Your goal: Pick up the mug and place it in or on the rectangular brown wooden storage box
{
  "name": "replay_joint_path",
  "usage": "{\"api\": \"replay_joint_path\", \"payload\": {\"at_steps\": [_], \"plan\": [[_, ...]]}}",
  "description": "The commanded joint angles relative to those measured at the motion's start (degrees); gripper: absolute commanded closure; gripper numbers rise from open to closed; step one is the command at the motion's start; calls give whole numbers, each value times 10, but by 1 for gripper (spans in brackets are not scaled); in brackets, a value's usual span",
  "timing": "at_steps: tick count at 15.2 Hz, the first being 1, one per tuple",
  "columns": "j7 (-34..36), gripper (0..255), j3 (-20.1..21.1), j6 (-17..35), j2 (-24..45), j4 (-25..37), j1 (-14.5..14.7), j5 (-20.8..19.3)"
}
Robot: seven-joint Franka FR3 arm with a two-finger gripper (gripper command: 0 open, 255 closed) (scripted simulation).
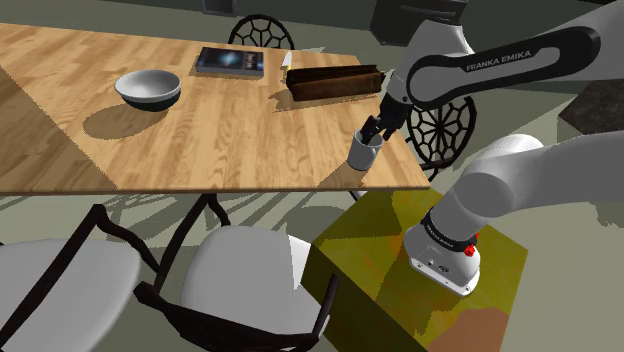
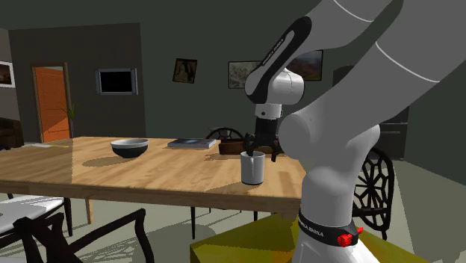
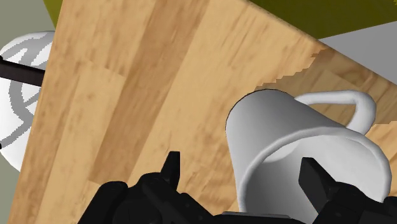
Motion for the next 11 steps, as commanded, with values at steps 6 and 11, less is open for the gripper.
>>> {"api": "replay_joint_path", "payload": {"at_steps": [6,11], "plan": [[0,255,0,0,0,0,0,0],[0,255,0,0,0,0,0,0]]}}
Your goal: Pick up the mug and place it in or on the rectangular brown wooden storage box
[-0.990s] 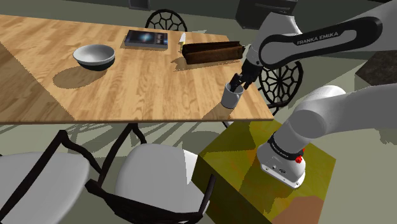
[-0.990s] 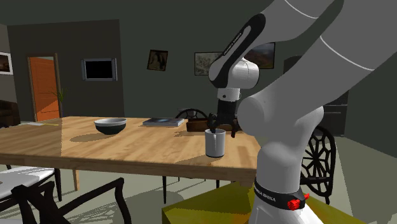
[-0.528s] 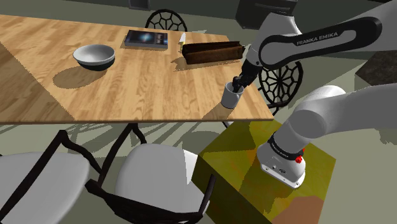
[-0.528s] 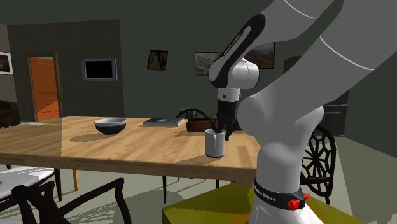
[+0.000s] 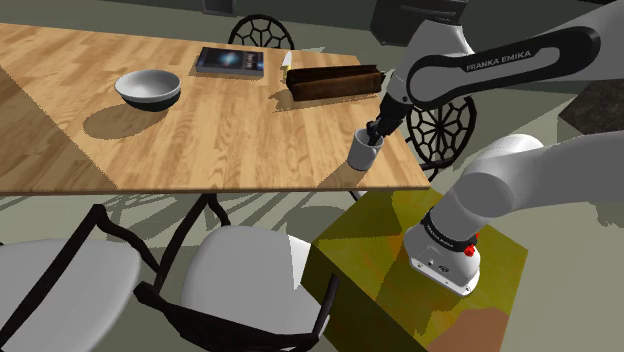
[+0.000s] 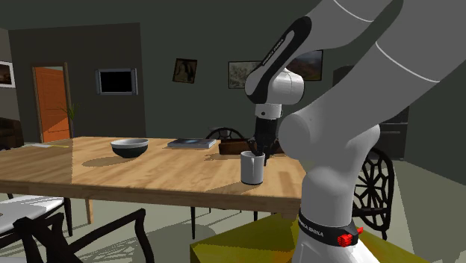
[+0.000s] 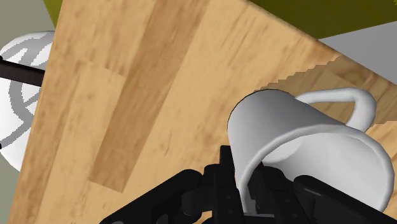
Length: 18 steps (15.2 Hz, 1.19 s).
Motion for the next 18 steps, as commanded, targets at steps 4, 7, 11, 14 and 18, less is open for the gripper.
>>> {"api": "replay_joint_path", "payload": {"at_steps": [4,7,11,14,18], "plan": [[2,255,3,-45,-25,20,0,1],[4,255,6,-77,-41,37,0,2],[6,255,8,-117,-57,61,0,4],[7,255,10,-145,-66,80,1,5],[9,255,13,-181,-75,106,2,6]]}}
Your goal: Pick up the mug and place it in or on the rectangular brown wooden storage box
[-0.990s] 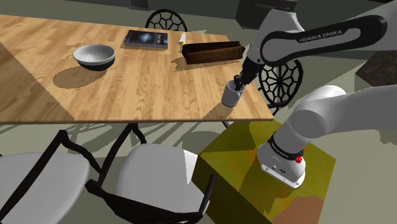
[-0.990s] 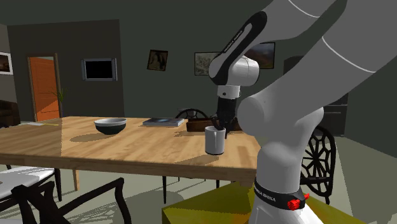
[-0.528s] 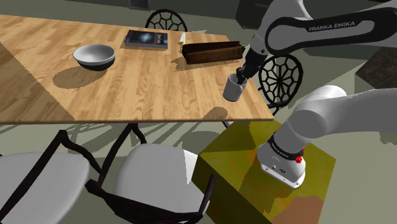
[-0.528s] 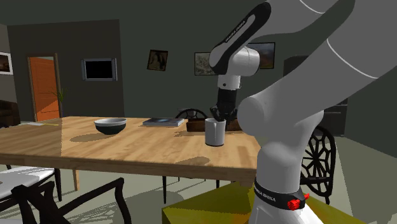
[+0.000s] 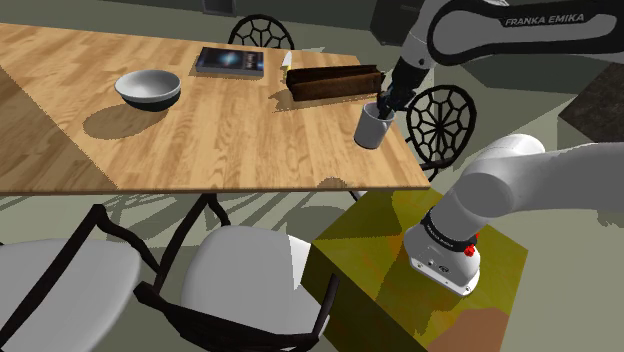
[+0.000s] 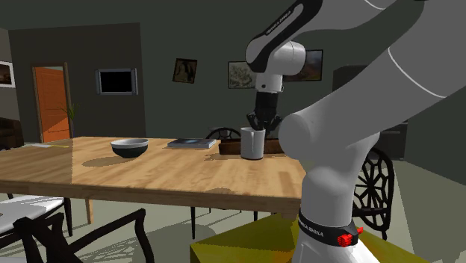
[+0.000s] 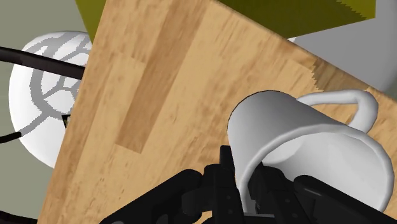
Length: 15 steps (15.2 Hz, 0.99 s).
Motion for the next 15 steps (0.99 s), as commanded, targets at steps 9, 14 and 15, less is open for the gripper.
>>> {"api": "replay_joint_path", "payload": {"at_steps": [9,14,15], "plan": [[4,255,5,-84,-11,73,2,4],[6,255,8,-121,-10,112,4,6],[6,255,8,-124,-9,115,4,6]]}}
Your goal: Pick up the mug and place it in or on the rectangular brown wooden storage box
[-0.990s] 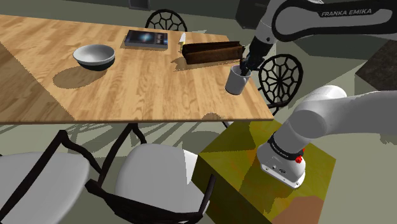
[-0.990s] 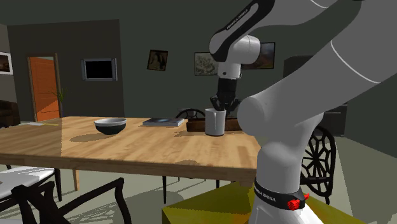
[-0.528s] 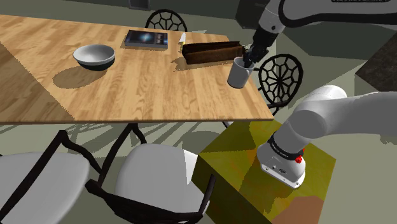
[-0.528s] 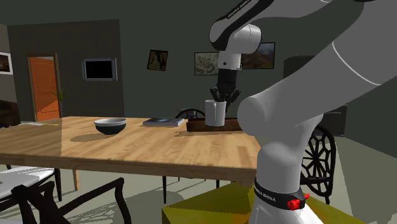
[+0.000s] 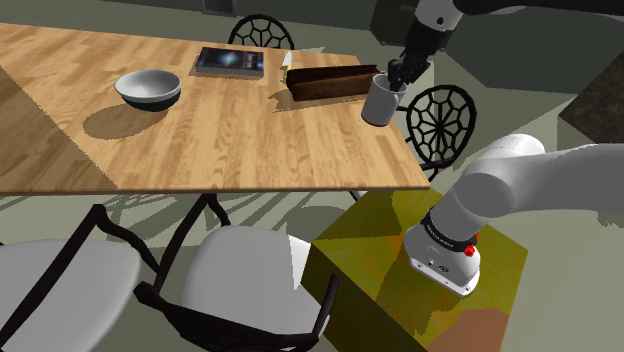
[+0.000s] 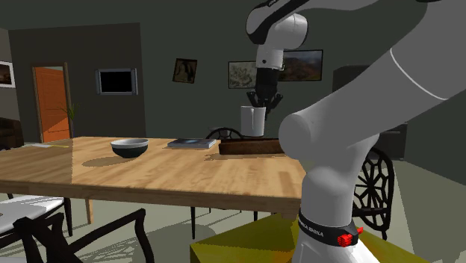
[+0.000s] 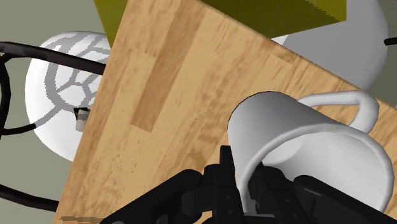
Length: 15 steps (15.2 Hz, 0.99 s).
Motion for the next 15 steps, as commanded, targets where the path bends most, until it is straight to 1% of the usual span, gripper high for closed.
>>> {"api": "replay_joint_path", "payload": {"at_steps": [1,8,12,15], "plan": [[-8,255,-8,4,23,19,-2,-4],[-66,255,-66,54,184,130,-6,-20],[-101,255,-97,66,273,206,-2,-14],[-129,255,-119,68,340,269,1,-2]]}}
